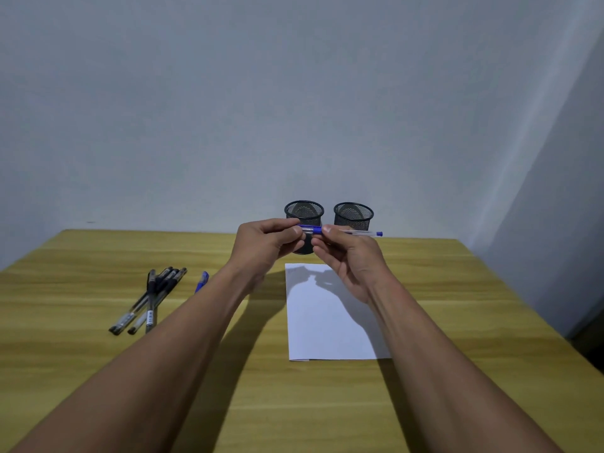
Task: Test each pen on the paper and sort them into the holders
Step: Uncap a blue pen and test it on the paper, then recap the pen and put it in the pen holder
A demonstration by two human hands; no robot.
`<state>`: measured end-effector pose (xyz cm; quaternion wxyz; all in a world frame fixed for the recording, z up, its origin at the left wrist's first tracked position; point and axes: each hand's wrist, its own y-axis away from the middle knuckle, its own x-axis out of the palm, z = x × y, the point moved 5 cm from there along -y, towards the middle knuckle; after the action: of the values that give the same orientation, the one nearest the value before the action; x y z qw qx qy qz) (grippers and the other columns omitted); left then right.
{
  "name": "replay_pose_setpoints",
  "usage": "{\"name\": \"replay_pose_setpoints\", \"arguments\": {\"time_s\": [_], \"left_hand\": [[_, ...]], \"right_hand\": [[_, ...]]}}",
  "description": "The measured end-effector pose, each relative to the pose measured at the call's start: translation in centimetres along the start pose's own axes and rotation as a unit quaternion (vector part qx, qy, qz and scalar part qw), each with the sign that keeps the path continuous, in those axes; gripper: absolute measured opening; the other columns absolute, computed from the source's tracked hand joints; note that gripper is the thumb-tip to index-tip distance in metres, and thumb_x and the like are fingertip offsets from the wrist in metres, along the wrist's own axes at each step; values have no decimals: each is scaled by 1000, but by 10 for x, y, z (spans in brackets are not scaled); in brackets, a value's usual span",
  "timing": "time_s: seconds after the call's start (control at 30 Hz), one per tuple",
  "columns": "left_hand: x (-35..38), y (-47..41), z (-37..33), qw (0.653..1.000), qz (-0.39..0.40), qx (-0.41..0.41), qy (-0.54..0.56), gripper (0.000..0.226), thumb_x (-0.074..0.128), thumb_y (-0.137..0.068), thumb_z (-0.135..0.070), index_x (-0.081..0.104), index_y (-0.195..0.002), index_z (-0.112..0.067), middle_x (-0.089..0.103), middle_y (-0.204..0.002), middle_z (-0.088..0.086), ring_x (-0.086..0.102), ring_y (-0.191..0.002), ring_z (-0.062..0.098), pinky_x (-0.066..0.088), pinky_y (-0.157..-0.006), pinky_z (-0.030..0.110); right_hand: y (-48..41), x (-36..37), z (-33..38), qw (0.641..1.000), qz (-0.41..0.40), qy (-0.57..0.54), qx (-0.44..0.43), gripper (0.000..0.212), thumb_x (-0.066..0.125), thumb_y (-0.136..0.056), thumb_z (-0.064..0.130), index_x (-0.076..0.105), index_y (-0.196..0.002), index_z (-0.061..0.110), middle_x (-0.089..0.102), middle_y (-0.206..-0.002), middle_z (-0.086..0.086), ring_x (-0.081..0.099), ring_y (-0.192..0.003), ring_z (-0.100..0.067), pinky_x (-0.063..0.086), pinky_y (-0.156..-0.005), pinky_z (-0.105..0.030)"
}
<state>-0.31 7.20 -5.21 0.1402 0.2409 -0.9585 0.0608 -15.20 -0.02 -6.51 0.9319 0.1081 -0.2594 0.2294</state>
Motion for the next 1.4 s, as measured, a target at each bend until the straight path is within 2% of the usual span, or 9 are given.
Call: {"name": "replay_pose_setpoints", "arguments": {"time_s": [0.3, 0.4, 0.57, 0.73, 0.9, 1.03, 1.17, 1.33, 1.4], "left_hand": [[-12, 1, -11, 999, -13, 9, -36, 14, 71, -85, 4, 73, -99, 4, 74, -93, 23, 73, -77, 24, 61, -81, 30], [-9, 1, -16, 999, -13, 14, -41, 14, 71, -85, 4, 73, -99, 3, 74, -91, 22, 73, -76, 23, 61, -81, 30], [8, -1, -19, 996, -2, 34, -79, 14, 71, -83, 5, 75, -96, 2, 75, -86, 19, 73, -76, 23, 61, -80, 30], [47, -7, -6, 999, -14, 19, -46, 9, 67, -90, -9, 75, -91, -5, 71, -79, 10, 69, -72, 20, 61, -80, 33], [83, -26, 40, 977, -14, 25, -210, 35, 72, -78, -39, 76, -102, -14, 76, -92, -3, 70, -91, 19, 57, -91, 41], [108, -42, 66, 949, -39, 26, -312, 50, 71, -88, -30, 61, -130, -5, 67, -123, 7, 60, -117, 23, 41, -92, 23], [121, -61, 81, 938, -98, 30, -331, 43, 71, -89, -23, 59, -126, -5, 67, -119, 10, 61, -113, 26, 39, -82, 23], [129, -83, 96, 926, -142, 53, -345, 55, 72, -88, -23, 50, -134, -7, 59, -132, 13, 52, -127, 29, 40, -101, 34], [132, -87, 100, 934, -134, 75, -324, 40, 74, -86, -20, 57, -122, -13, 66, -118, 7, 59, -115, 26, 46, -91, 30]], "right_hand": [[9, -6, 14, 998, 11, 55, 12, 8, 70, -94, 12, 76, -91, 7, 77, -80, -9, 74, -68, -12, 65, -69, -27], [13, -13, 34, 985, 32, 169, -8, 9, 73, -91, 11, 79, -96, 8, 78, -88, -8, 74, -75, -13, 62, -72, -27], [17, -11, 64, 863, 65, 497, -61, 16, 78, -88, 10, 82, -103, 10, 71, -82, -18, 62, -65, -12, 45, -54, -21], [8, -15, 82, 812, 79, 569, -103, 10, 68, -98, 19, 77, -96, 20, 77, -77, -1, 64, -71, -12, 47, -68, -27], [-12, -35, 126, 849, -28, 507, -150, 11, 66, -99, 14, 70, -103, 5, 78, -94, -11, 71, -77, -14, 53, -65, -24], [-40, -42, 150, 871, -82, 441, -199, 11, 66, -95, 7, 66, -106, 8, 77, -97, -16, 73, -81, -22, 59, -74, -35], [-72, -46, 160, 868, -114, 422, -237, 12, 67, -90, 5, 64, -99, 12, 76, -87, -13, 76, -90, -30, 62, -81, -41], [-113, -56, 135, 860, -118, 455, -198, 5, 70, -82, 15, 68, -83, 19, 77, -79, -7, 78, -83, -30, 62, -87, -52], [-125, -60, 123, 846, -117, 485, -186, 4, 73, -79, 19, 71, -76, 18, 77, -79, -7, 77, -83, -30, 62, -86, -52]]}}
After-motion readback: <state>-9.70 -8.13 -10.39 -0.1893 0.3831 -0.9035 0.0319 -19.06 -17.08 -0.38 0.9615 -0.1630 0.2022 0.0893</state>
